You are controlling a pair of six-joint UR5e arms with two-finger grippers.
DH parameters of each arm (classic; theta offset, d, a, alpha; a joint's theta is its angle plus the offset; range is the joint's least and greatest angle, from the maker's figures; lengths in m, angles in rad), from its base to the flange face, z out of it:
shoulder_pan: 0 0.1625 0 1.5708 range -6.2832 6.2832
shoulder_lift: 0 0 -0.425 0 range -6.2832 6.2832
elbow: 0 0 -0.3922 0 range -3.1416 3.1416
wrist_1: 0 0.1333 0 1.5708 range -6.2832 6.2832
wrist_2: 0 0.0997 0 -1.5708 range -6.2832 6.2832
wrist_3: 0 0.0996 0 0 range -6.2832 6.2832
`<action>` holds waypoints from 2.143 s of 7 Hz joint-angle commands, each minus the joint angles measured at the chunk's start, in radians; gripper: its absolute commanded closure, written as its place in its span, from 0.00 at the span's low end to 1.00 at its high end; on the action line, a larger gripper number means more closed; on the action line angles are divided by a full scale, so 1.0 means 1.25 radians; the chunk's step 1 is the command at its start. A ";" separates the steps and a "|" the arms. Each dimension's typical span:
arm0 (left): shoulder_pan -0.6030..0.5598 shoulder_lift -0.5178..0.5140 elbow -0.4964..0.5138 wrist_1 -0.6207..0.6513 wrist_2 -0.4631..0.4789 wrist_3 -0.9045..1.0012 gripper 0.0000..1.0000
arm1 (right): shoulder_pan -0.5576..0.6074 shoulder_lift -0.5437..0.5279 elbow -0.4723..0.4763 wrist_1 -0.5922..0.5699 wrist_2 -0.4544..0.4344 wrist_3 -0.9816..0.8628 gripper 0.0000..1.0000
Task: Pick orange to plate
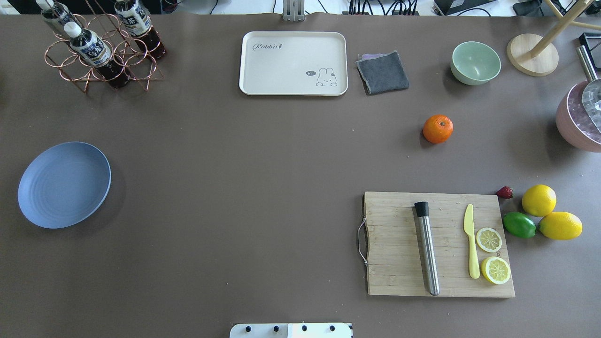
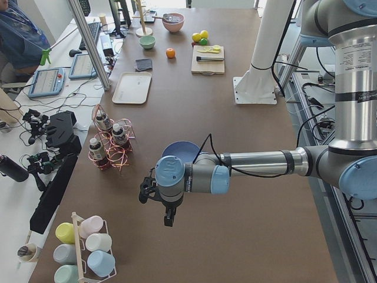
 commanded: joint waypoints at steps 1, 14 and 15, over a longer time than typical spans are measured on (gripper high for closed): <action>0.001 0.001 0.003 -0.035 0.000 -0.002 0.01 | 0.000 0.000 0.000 0.000 0.000 0.001 0.00; 0.295 -0.012 0.198 -0.715 -0.001 -0.391 0.01 | -0.178 0.001 0.041 0.452 -0.005 0.389 0.00; 0.350 -0.012 0.222 -0.819 0.001 -0.538 0.02 | -0.205 0.001 0.040 0.481 -0.012 0.436 0.00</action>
